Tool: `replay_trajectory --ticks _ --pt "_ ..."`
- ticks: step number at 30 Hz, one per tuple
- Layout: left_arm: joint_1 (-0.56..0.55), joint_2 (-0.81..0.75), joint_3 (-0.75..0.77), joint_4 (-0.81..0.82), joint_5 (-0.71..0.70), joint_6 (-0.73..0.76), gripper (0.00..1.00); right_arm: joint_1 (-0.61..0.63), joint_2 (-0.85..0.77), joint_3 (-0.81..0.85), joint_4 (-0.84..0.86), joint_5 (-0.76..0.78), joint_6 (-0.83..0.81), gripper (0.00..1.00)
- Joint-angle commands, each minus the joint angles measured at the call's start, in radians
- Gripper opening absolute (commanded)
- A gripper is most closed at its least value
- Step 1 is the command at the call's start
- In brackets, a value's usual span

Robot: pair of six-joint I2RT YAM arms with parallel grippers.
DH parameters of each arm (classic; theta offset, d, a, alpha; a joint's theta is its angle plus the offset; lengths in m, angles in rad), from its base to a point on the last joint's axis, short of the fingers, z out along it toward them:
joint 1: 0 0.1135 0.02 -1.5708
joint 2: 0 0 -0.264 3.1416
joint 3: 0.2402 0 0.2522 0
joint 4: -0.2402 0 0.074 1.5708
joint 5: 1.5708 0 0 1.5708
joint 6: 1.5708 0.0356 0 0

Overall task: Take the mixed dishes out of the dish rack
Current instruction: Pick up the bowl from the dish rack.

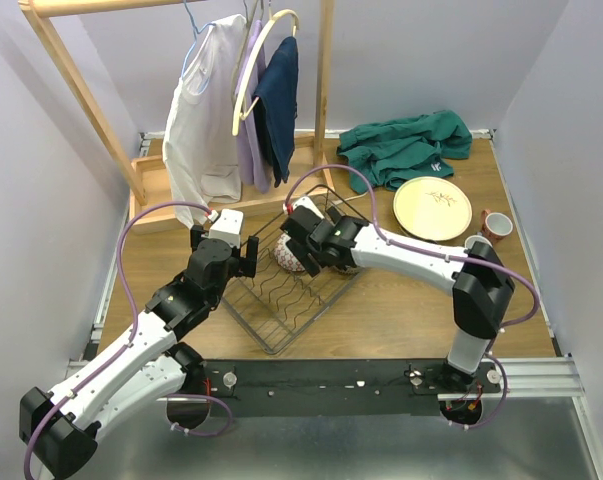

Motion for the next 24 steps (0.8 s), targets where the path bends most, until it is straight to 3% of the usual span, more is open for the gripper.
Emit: replay_trajectory --ticks 1,6,12,24 --pt "0.005 -0.009 0.005 0.023 -0.021 0.001 0.99 0.016 0.041 -0.007 -0.043 0.075 -0.006 1.00" --pt "0.004 -0.011 0.007 0.023 -0.021 0.001 0.99 0.018 0.099 0.033 -0.050 0.170 -0.046 1.00" --pt "0.004 -0.015 0.007 0.021 -0.024 0.003 0.99 0.035 0.161 0.014 -0.030 0.176 -0.080 1.00" --pt "0.005 -0.012 0.008 0.023 -0.023 0.004 0.99 0.062 0.302 -0.032 -0.033 0.331 -0.025 1.00"
